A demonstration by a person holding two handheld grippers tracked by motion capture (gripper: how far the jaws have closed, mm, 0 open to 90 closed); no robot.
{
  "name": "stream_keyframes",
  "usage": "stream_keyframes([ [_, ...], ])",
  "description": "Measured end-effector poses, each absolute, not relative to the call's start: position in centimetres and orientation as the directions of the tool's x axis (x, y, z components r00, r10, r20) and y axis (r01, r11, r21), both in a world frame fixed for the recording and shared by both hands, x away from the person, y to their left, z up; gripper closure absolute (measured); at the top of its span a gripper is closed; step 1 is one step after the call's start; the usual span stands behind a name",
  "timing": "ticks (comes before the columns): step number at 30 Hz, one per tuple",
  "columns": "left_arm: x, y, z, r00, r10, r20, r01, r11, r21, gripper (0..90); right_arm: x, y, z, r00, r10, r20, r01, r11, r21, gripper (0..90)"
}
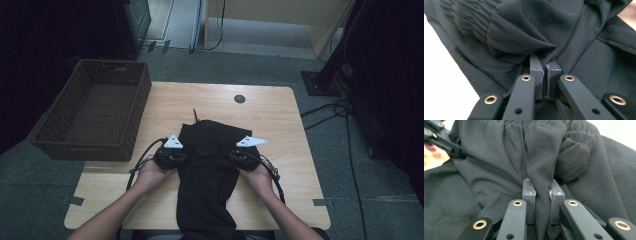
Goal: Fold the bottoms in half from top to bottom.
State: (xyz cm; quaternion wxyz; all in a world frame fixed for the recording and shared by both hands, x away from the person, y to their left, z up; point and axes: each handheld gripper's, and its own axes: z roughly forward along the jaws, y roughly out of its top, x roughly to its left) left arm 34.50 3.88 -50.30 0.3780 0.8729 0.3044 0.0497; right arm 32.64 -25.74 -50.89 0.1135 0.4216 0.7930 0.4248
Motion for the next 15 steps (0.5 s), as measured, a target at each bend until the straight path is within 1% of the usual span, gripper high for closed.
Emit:
stream_keyframes([
  [3, 35.2, 3.9, -50.5, 0.793, 0.587, -0.16, 0.512, -0.503, 0.696, 86.6, 33.5, -25.8, -51.4, -0.613, 0.773, 0.166, 0.555, 0.271, 0.787, 79.6],
  [6, 36.2, 3.8, -50.7, 0.776, 0.608, -0.167, 0.526, -0.479, 0.702, 86.6, 34.9, -25.9, -51.7, -0.588, 0.787, 0.189, 0.563, 0.23, 0.794, 79.5],
  [11, 39.0, 3.9, -50.8, 0.729, 0.659, -0.183, 0.566, -0.43, 0.703, 86.5, 38.5, -25.2, -51.6, -0.575, 0.802, 0.16, 0.558, 0.243, 0.793, 78.7],
  [15, 42.0, 4.0, -50.7, 0.686, 0.704, -0.185, 0.599, -0.402, 0.693, 86.3, 41.9, -24.8, -51.7, -0.565, 0.805, 0.183, 0.569, 0.22, 0.792, 77.1],
])
